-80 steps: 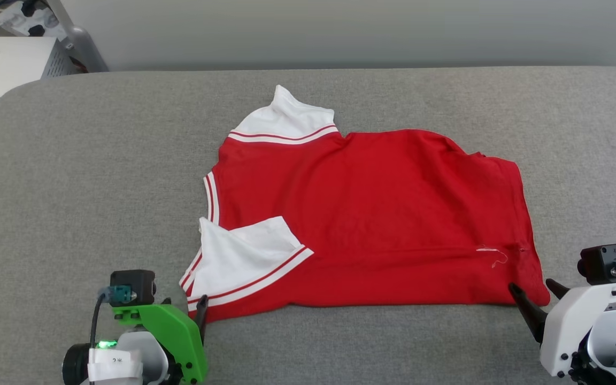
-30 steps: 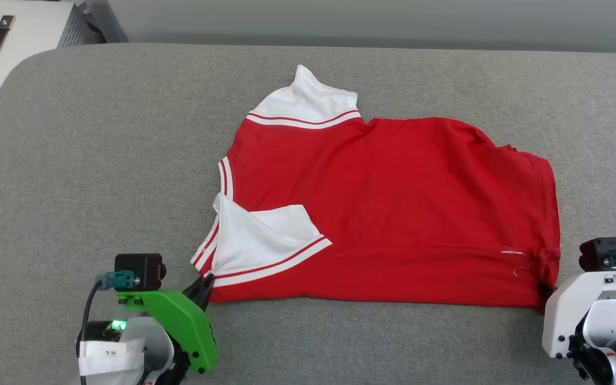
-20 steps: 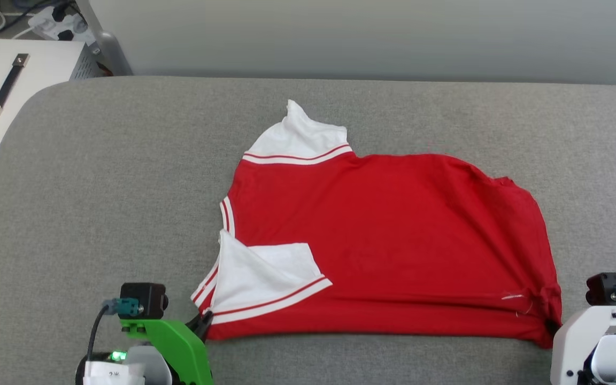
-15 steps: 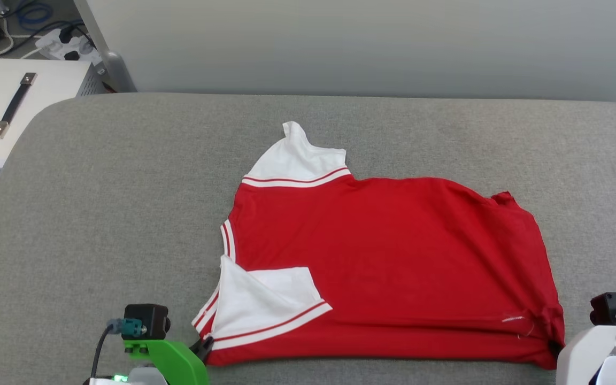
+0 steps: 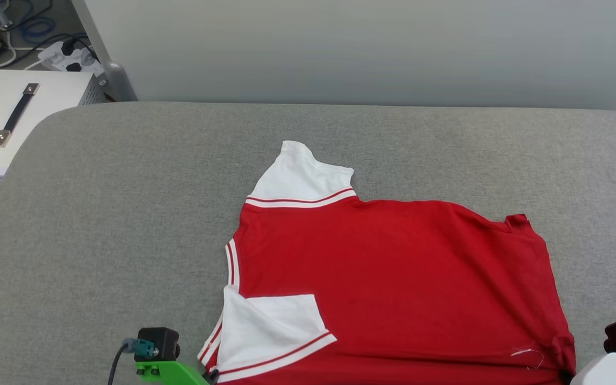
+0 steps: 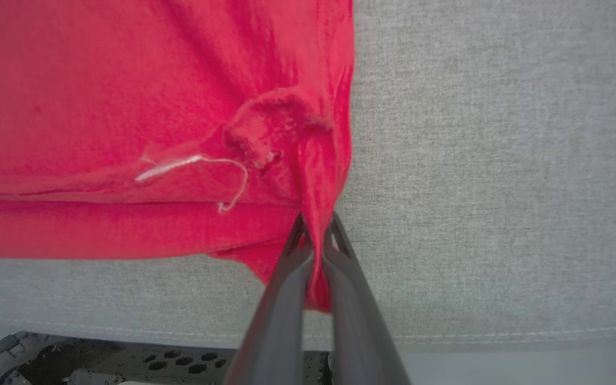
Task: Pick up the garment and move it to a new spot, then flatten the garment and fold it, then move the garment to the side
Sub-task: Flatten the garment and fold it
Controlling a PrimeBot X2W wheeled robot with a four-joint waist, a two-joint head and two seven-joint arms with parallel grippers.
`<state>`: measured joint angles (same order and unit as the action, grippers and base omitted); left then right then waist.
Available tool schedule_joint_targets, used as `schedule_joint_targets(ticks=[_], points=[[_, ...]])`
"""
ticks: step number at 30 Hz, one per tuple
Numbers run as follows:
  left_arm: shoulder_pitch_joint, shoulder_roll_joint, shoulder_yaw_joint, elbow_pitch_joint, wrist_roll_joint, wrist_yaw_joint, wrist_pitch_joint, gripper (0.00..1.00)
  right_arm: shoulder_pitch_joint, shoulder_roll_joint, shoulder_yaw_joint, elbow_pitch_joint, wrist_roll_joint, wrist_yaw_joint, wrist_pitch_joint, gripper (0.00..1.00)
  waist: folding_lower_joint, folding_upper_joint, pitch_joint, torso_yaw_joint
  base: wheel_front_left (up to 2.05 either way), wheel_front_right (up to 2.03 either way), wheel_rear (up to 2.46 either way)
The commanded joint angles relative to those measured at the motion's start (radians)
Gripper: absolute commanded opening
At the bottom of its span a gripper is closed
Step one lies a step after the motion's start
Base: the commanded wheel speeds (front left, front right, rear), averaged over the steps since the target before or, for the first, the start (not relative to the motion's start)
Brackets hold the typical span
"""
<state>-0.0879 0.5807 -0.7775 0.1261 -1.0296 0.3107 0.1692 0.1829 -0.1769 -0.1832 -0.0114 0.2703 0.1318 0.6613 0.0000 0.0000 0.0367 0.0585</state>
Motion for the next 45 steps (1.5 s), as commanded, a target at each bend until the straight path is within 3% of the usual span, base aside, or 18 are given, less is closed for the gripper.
schedule_joint_targets(ticks=[1,12,13,14,15,21,28,33,41,45], points=[[0.003,0.000,-0.002,0.016,0.004,-0.003,0.010,0.00,0.001,-0.003,-0.007,0.004,-0.002,-0.001,-0.006,0.00,0.0000,0.0000,0.013,0.000,0.00,0.00,0.00],[-0.040,-0.015,-0.021,0.052,0.024,-0.010,0.024,0.00,-0.038,-0.005,0.002,0.065,-0.001,-0.001,-0.039,0.00,0.0000,0.0000,0.056,0.008,0.00,0.00,0.00],[-0.043,-0.016,-0.022,0.055,0.027,-0.010,0.023,0.31,-0.040,-0.004,0.003,0.069,-0.001,-0.001,-0.041,0.00,0.0000,0.0000,0.057,0.008,0.00,0.00,0.00],[-0.046,-0.017,-0.024,0.059,0.030,-0.009,0.022,1.00,-0.044,-0.003,0.002,0.073,0.000,-0.001,-0.046,0.20,0.0000,0.0000,0.058,0.007,0.00,0.00,0.00],[-0.048,-0.018,-0.024,0.062,0.031,-0.008,0.021,1.00,-0.047,-0.001,0.000,0.075,0.000,-0.001,-0.053,1.00,0.0000,0.0000,0.058,0.006,0.00,0.00,0.00],[-0.054,-0.012,-0.016,0.064,0.045,0.000,-0.003,1.00,-0.068,-0.002,0.000,0.078,0.008,-0.001,-0.095,1.00,0.0000,0.0000,0.031,0.000,0.00,0.00,0.00],[-0.065,0.004,0.016,0.001,0.052,0.003,-0.053,1.00,-0.087,-0.013,0.014,-0.002,0.029,-0.001,-0.176,1.00,0.0000,0.0000,-0.031,-0.011,0.00,0.00,0.00],[-0.087,0.012,0.070,-0.077,0.088,0.009,-0.171,1.00,-0.100,-0.044,0.041,-0.084,0.045,-0.001,-0.244,1.00,0.0000,0.0000,-0.050,-0.023,0.00,0.00,0.00],[-0.091,-0.003,0.120,-0.138,0.170,-0.031,-0.389,1.00,-0.108,-0.047,0.075,-0.158,0.045,-0.001,-0.483,1.00,0.0000,0.0000,-0.035,-0.037,0.00,0.00,0.00],[-0.079,-0.033,0.167,-0.154,0.239,-0.056,-0.428,1.00,-0.107,-0.019,0.090,-0.163,0.041,-0.001,-0.596,1.00,0.0000,0.0000,-0.019,-0.044,0.00,0.00,0.00]])
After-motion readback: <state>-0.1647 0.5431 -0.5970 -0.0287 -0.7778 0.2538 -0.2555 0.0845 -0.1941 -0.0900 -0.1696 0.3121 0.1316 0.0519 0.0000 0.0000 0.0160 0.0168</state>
